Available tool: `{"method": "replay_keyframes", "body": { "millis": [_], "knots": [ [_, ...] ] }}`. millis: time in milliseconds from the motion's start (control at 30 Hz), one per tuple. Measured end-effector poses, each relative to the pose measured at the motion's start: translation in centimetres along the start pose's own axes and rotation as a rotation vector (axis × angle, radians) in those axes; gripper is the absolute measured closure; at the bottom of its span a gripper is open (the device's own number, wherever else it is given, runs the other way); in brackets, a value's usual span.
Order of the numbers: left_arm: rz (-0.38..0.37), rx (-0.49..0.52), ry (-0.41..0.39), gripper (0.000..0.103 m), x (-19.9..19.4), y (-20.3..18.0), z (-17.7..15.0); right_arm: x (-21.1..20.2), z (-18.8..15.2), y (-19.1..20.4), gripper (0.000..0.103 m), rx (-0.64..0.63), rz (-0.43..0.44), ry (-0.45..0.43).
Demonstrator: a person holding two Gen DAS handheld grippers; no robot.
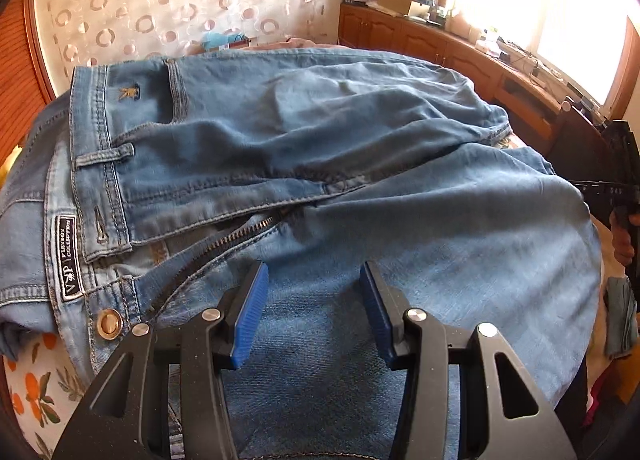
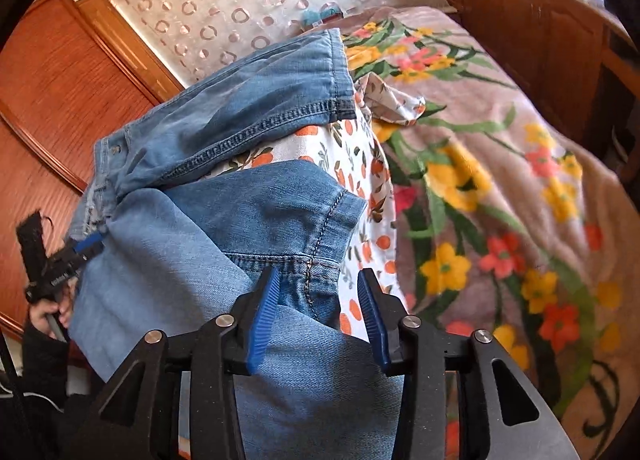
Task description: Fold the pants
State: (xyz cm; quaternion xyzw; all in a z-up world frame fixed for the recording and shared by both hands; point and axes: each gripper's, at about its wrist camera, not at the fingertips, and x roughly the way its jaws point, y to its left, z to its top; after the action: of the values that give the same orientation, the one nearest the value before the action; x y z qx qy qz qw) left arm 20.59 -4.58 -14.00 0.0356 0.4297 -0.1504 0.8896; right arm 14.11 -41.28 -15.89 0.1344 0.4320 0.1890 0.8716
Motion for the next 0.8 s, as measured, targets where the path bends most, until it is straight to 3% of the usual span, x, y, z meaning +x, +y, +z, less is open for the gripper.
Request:
{"method": "replay_keyframes", "body": {
  "millis": [100,200,367,600,800],
  "knots": [
    [0.001,0.001,0.001,0.054,0.0,0.1,-0.1,0.1,-0.1,0.0,0.061,0.007,0.01,-0.002],
    [0.002,0.003,0.003,0.054,0.1,0.1,-0.1,-0.3,-0.3,0.8,0.081,-0.012,0.026,-0.005],
    [-0.003,0.001,0.002,0.054,0.0,0.1,-0.1,-3.0,0.5,2.4,0.083,-0.054,-0.061,-0.152],
    [-0.019,-0.013,-0.005,0.054,-0.3,0.5,-0.3,-4.6,6.3,2.4,0.083,-0.025,-0.146,-0.287],
    [-0.019,-0.03,-0.021,0.054,-0.7,0.8,-0.3,0.5,8.5,2.6,0.079,-0.01,-0.247,-0.178]
  ]
}}
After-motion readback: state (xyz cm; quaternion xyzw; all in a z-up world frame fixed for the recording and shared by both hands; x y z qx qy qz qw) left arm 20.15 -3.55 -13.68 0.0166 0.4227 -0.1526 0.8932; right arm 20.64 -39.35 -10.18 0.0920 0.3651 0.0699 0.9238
